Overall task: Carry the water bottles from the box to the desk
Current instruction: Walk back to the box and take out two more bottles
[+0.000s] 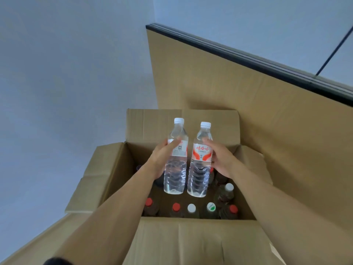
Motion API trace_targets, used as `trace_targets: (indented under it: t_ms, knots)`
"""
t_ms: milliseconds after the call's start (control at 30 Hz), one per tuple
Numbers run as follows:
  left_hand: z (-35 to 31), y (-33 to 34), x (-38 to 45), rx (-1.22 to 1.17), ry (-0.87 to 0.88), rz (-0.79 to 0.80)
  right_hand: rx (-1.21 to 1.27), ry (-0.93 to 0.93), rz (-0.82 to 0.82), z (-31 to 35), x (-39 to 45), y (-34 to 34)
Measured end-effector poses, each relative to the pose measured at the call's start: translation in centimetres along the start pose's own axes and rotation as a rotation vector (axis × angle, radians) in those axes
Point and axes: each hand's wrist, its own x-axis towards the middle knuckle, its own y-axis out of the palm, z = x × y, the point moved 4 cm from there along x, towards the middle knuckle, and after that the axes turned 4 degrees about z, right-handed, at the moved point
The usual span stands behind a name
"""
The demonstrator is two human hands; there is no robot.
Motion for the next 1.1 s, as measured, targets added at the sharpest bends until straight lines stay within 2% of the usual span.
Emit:
trace_targets:
  t_ms: [300,500,600,767,1100]
  knots:
    - [1.6,-0.1,-2.1,-0.056,-0.014,-0.143,-0.006,0.061,0.082,0.3,0.5,1.4]
    - [2.2,-2.2,-6.1,-0.344,-0.091,-0.11,0.08,0.171,0.204,0.0,1.1,5.0]
    - [2.1,-4.0,-8.5,-0.319,-0.058,-0.171,0.085,0.173,0.253,-0.1,1.1,7.4]
    - [1.6,-6.9,-12.8,-0.174,0.153,-0.387,0.014,0.182,0.316,-0.3,0.1,12.3]
    - [3.4,-14.0,-26.0,0.06,0.167,-0.645,-0.193,0.19,0.436,-2.8,-5.2,25.0]
